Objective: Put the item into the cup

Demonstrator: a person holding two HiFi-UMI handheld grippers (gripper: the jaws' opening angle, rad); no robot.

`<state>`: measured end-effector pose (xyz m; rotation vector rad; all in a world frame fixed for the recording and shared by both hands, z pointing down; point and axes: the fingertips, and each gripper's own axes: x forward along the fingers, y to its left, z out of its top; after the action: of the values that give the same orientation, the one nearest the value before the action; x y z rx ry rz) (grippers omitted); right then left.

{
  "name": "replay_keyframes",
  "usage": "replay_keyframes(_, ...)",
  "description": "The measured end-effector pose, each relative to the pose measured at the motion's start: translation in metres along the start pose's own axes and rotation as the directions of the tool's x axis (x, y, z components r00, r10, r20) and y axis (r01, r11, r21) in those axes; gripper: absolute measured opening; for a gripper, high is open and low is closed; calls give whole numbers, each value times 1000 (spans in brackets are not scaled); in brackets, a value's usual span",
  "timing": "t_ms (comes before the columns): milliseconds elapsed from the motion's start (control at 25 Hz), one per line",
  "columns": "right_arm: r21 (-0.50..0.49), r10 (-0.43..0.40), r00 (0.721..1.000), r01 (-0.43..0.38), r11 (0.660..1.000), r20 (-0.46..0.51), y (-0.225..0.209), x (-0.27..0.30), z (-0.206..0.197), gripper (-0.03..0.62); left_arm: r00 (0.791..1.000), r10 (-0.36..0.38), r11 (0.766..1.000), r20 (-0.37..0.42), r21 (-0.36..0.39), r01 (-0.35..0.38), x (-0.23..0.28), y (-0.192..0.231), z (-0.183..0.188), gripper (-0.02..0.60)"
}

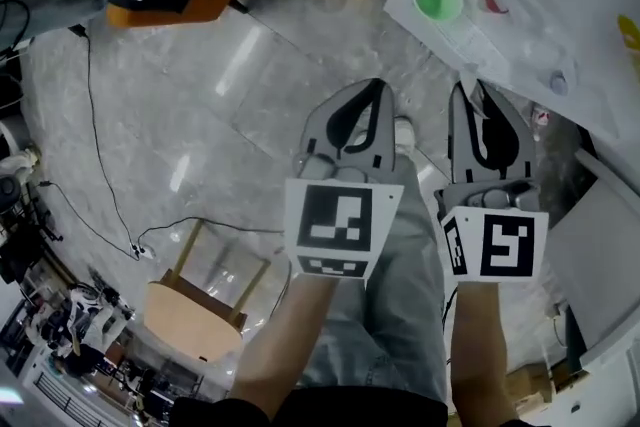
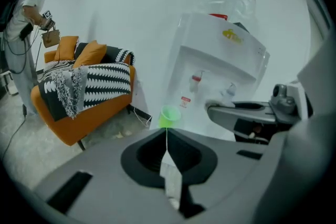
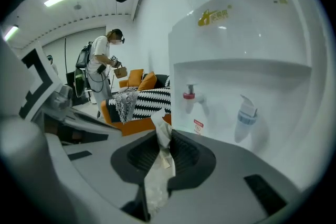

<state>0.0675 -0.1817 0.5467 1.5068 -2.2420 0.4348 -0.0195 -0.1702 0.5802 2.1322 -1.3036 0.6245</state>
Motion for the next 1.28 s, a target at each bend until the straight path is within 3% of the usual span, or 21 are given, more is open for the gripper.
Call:
replay_keyframes(400, -77, -46, 999, 47, 996, 14, -20, 54, -12, 64, 994, 62, 997, -92, -36, -66, -3, 24, -48, 14)
replay_keyframes(1280, -141, -129, 992, 129, 982, 7, -42, 122, -17, 64, 992, 50, 997, -120, -57, -57, 8, 41, -62, 14)
